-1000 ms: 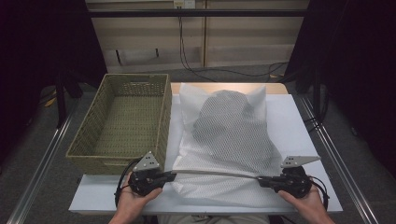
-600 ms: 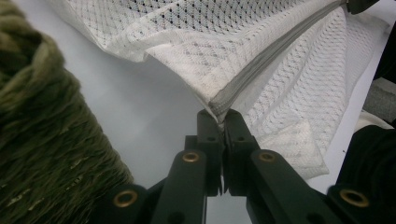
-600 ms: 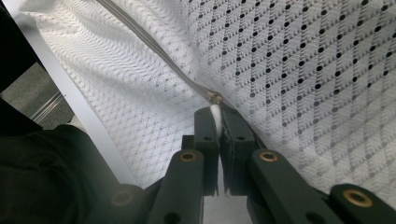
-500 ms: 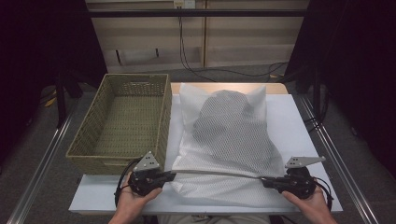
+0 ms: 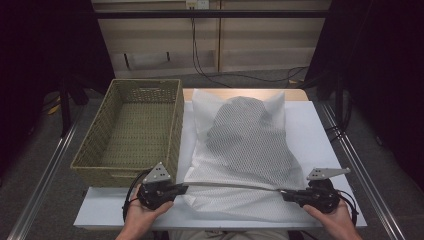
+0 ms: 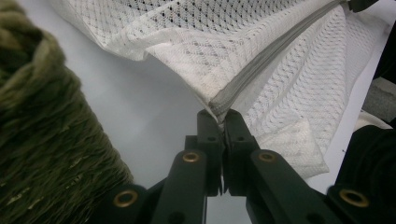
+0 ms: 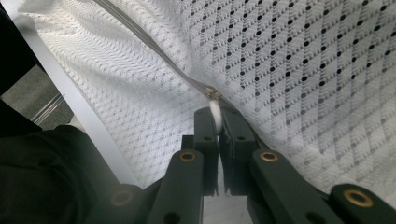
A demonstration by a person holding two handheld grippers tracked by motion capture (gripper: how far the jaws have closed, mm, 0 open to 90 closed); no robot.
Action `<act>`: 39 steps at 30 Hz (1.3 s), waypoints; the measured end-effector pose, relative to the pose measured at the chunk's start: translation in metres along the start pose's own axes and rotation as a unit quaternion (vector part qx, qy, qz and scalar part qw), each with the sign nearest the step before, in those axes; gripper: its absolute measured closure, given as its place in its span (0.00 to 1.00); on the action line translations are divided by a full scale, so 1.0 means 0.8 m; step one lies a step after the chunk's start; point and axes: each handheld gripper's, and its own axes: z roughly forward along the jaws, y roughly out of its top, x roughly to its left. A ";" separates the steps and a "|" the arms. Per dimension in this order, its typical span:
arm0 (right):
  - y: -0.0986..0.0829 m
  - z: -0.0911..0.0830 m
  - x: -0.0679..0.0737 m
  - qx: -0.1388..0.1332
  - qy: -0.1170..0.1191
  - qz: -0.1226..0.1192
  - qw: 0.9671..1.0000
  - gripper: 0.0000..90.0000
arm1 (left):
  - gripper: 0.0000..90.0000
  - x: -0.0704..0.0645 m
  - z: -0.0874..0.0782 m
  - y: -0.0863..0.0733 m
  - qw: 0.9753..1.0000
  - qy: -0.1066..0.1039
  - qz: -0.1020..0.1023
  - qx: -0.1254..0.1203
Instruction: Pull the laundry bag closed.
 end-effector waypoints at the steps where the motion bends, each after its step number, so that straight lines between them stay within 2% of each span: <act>1: -0.001 -0.001 0.000 -0.001 -0.001 0.001 1.000 0.95 | 0.97 0.000 0.000 0.000 1.000 0.001 0.002 0.003; 4: -0.002 -0.004 -0.002 -0.002 -0.006 0.008 1.000 0.95 | 0.98 0.000 0.000 0.000 1.000 0.001 0.000 0.003; 11: -0.002 -0.008 -0.003 -0.001 -0.011 0.000 1.000 0.97 | 0.98 0.001 0.000 0.001 1.000 0.005 -0.001 0.005; 17: -0.007 -0.014 -0.006 -0.001 -0.017 0.003 1.000 0.97 | 0.98 0.000 0.002 0.000 1.000 0.007 0.001 0.014; 23: -0.010 -0.021 -0.010 -0.004 -0.024 0.015 1.000 0.97 | 0.98 0.000 0.002 0.002 1.000 0.008 0.000 0.014; 28: -0.013 -0.028 -0.011 -0.006 -0.034 0.012 0.999 0.97 | 0.98 0.001 0.002 0.001 1.000 0.007 -0.002 0.012; 31: -0.019 -0.035 -0.017 -0.002 -0.040 0.028 0.999 0.97 | 0.98 0.001 0.002 0.001 1.000 0.009 -0.001 0.015; 35: -0.023 -0.043 -0.025 -0.009 -0.047 0.038 0.998 0.97 | 0.98 0.002 0.002 0.001 1.000 0.011 -0.002 0.016; 39: -0.025 -0.045 -0.035 -0.005 -0.053 0.045 0.998 0.97 | 0.98 0.001 0.001 0.003 1.000 0.009 -0.001 0.011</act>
